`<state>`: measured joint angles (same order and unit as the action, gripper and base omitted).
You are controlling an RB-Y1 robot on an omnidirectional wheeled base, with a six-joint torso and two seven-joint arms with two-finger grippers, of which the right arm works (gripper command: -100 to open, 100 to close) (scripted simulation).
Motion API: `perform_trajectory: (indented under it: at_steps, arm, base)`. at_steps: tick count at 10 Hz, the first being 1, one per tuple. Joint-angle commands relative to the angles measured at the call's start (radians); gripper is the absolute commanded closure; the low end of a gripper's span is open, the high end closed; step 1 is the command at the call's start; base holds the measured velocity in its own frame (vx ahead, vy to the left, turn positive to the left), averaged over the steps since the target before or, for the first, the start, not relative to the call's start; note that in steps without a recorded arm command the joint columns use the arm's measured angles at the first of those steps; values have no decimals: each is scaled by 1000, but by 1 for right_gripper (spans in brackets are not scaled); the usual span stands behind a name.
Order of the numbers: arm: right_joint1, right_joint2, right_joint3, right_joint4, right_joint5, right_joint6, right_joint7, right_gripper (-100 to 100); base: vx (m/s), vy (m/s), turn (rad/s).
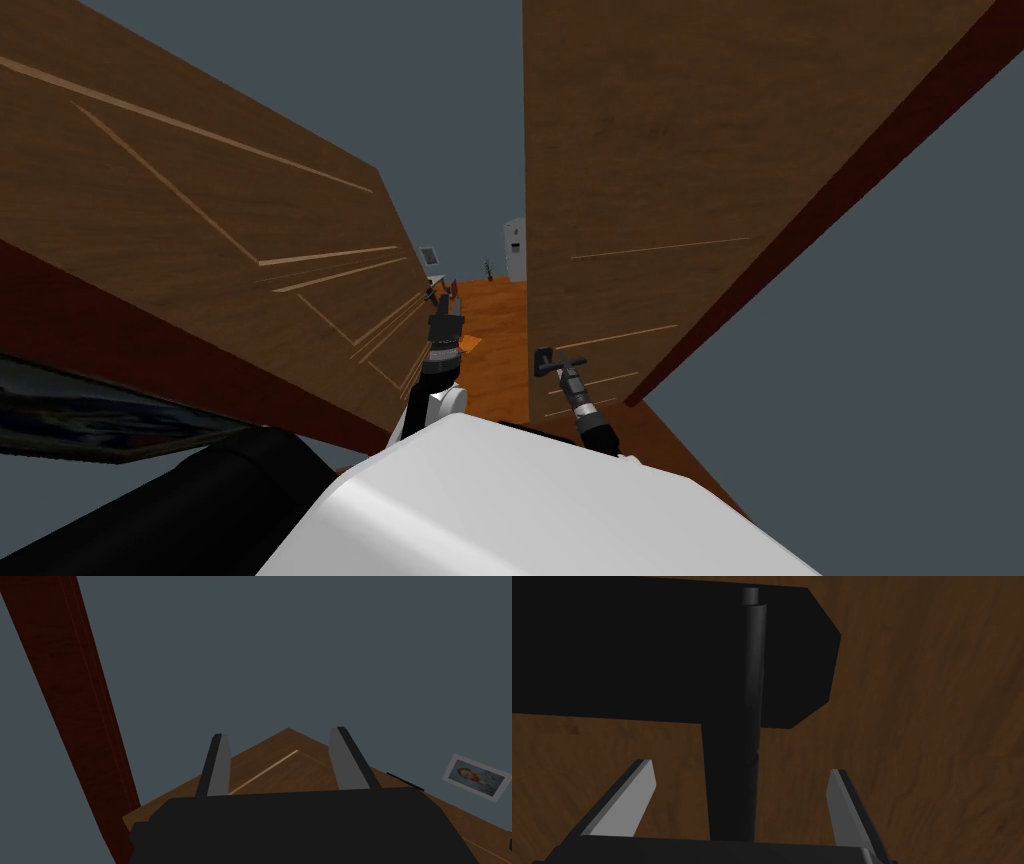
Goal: Push the door open
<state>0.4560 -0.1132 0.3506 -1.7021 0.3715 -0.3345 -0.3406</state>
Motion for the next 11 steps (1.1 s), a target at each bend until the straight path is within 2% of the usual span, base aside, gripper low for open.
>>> perform_trajectory:
  at_steps: [1,2,7,11]
  arm:
    - [0,0,0,0,0,0,0,-100]
    - [0,0,0,0,0,0,0,100]
    - [0,0,0,0,0,0,0,100]
    - [-30,9,-48,20,-15,10,16,100]
  base:
    - [75,37,3]
    - [-6,-7,-6]
    - [-7,-5,6]
    - [152,98,-64]
